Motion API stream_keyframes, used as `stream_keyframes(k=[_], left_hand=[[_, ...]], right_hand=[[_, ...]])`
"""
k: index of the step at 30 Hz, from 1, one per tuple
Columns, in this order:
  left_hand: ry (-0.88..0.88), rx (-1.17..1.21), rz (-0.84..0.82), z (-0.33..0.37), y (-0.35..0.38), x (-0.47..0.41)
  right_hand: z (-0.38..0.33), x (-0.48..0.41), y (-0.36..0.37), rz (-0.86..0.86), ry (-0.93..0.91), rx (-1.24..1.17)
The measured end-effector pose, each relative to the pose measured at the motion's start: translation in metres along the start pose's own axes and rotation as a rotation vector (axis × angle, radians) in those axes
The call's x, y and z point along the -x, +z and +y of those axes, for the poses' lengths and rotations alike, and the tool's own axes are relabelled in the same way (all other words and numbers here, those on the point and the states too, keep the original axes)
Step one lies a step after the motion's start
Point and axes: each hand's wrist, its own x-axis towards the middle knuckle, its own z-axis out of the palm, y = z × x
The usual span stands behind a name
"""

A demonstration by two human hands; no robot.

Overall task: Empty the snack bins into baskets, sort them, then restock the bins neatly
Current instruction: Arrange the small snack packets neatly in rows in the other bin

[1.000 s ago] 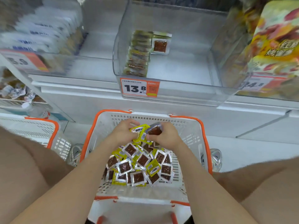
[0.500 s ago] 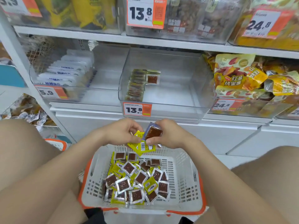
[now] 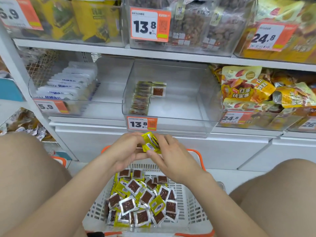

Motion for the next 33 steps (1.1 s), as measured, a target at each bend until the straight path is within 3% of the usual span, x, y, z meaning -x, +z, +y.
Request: stream_keyframes(k=[3,5,10,13,18,20,24,29,33], left_hand=[[0.005,0.076,0.030,0.003,-0.002,-0.003],[0.015,0.087,0.025,0.004,-0.001,-0.004],[0.081,0.082,-0.019,0.010,0.002,-0.010],[0.111,0.045,-0.021,0.012,0.005,-0.009],[0.221,0.021,0.022,0.005,0.014,-0.007],[0.277,0.020,0.069,0.002,0.017,-0.007],[0.339,0.030,0.130,0.001,0.022,-0.004],[0.332,0.055,0.084,0.006,0.018,0.002],[0.331,-0.092,0.046,0.005,0.014,0.004]], right_hand=[[0.003,-0.004,-0.008,-0.061,-0.094,-0.037],[0.002,-0.006,-0.008,-0.001,-0.096,-0.073],[0.004,-0.012,-0.010,0.275,0.188,-0.463],[0.013,-0.016,-0.016,0.288,0.409,-0.715],[0.023,-0.018,-0.014,0.374,0.560,-0.891],[0.021,-0.015,-0.011,0.362,0.615,-0.941],[0.009,-0.008,-0.011,0.173,0.715,-1.224],[0.006,-0.006,-0.017,0.241,0.662,-1.183],[0.006,-0.008,-0.020,0.329,0.507,-0.784]])
